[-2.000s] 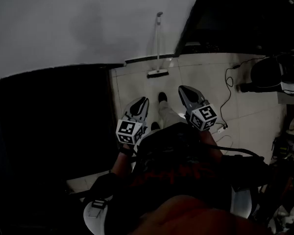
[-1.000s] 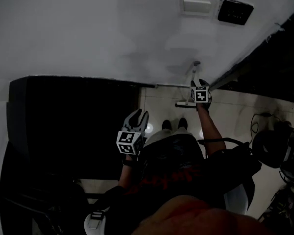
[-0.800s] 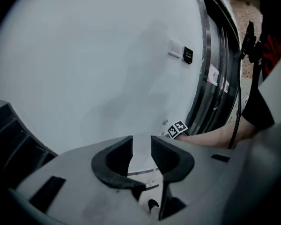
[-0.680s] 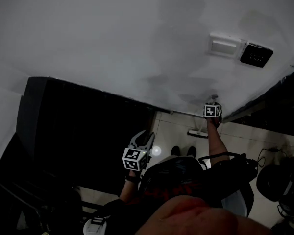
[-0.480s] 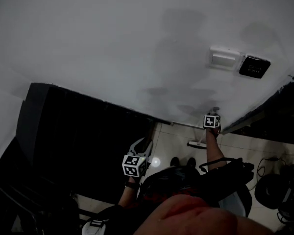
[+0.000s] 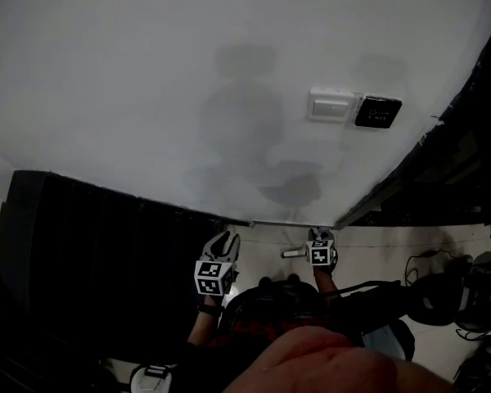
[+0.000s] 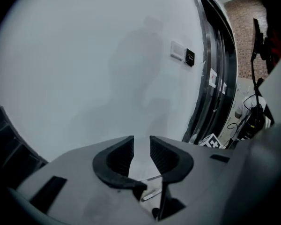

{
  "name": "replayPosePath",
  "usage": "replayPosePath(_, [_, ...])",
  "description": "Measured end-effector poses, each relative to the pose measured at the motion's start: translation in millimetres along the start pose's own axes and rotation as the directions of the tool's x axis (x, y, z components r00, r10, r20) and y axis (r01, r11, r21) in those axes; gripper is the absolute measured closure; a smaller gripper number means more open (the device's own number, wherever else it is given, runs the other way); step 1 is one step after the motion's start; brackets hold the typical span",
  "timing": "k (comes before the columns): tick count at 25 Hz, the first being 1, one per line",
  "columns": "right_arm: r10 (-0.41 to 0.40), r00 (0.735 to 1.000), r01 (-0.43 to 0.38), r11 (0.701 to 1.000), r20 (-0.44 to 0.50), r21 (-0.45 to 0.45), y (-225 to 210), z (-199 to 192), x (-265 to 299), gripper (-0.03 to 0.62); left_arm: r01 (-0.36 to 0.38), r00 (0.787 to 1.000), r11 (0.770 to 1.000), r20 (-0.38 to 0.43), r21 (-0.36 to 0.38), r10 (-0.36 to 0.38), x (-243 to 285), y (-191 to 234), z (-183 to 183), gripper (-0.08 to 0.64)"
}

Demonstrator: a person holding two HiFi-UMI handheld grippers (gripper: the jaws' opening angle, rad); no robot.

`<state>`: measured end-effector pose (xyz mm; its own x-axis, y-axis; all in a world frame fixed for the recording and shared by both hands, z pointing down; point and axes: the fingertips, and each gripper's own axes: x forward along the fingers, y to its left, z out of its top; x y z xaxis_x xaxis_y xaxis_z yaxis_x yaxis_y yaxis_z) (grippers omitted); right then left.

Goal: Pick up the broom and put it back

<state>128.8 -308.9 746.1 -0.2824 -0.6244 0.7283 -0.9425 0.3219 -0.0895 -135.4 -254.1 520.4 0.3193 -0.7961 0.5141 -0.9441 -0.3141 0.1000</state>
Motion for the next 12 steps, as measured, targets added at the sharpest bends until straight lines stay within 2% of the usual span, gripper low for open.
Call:
replayPosePath(3, [0.054,0.998,-0.052,0.998,0.036,-0.046,23,13,-40,0.498,0.049,0.999,0.998,0.021,0.03,-0.049,5,-8,10,0.447])
replayPosePath(6, [0.077,0.985,-0.067,0.995,0.152,-0.07,28,50,-88,0.499,0.099,0.994,0.995,0.047,0.023,-0.1,7,-18,17,0.446])
replayPosePath(9, [0.09,0.944,-0.072,0.995,0.319,-0.067,26,102,-143,0.499,0.124,0.989,0.992,0.086,-0.001,-0.124,4,-23,32,0.446])
replayPosePath(12, [0.105,0.889,-0.082,0.994,0.447,-0.071,30,143,-197,0.499,0.141,0.983,0.99,0.115,0.022,-0.142,1,-29,51,0.448])
